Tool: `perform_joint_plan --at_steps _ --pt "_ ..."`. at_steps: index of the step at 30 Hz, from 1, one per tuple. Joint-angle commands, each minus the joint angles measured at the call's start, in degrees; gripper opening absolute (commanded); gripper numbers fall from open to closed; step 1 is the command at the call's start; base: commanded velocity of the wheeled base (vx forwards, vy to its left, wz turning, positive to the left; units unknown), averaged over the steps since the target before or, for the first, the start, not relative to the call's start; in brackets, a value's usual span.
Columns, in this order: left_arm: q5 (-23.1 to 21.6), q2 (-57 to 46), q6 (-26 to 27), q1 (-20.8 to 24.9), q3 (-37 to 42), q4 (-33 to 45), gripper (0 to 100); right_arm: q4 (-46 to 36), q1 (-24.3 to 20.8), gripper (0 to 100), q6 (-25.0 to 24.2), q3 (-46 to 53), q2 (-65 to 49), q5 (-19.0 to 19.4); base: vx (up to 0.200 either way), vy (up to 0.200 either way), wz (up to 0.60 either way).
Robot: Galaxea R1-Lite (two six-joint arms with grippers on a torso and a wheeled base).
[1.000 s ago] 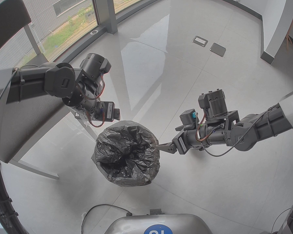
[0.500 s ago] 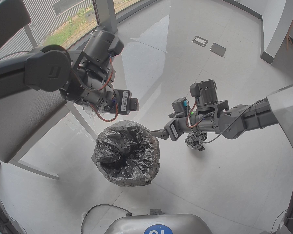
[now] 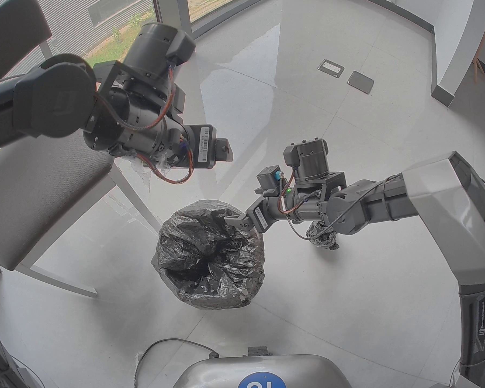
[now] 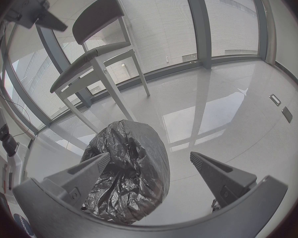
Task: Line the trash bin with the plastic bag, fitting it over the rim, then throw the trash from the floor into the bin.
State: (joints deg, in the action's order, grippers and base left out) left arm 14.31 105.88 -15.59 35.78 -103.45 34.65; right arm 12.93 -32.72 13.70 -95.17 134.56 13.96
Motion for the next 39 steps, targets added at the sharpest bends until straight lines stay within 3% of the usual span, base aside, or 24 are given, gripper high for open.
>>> perform_joint_plan --at_steps 1,28,29,39 --pt "0.01 -0.14 -0.14 0.34 -1.84 -0.10 100 -0.01 -0.06 100 0.54 -2.47 2.99 0.02 0.000 0.000 0.00" --pt "0.01 1.79 -1.90 2.37 -7.03 0.16 100 -0.19 -0.24 100 3.70 -7.66 9.23 0.37 0.000 0.000 0.00" --pt "0.01 1.79 -1.99 2.45 -7.12 0.16 100 -0.19 -0.24 0 3.79 -7.75 9.67 0.63 0.000 0.000 0.00" --pt "0.01 2.85 -2.69 2.54 -8.08 -0.02 100 -0.28 -0.06 0 3.70 -7.66 10.02 0.63 0.000 0.000 0.00"
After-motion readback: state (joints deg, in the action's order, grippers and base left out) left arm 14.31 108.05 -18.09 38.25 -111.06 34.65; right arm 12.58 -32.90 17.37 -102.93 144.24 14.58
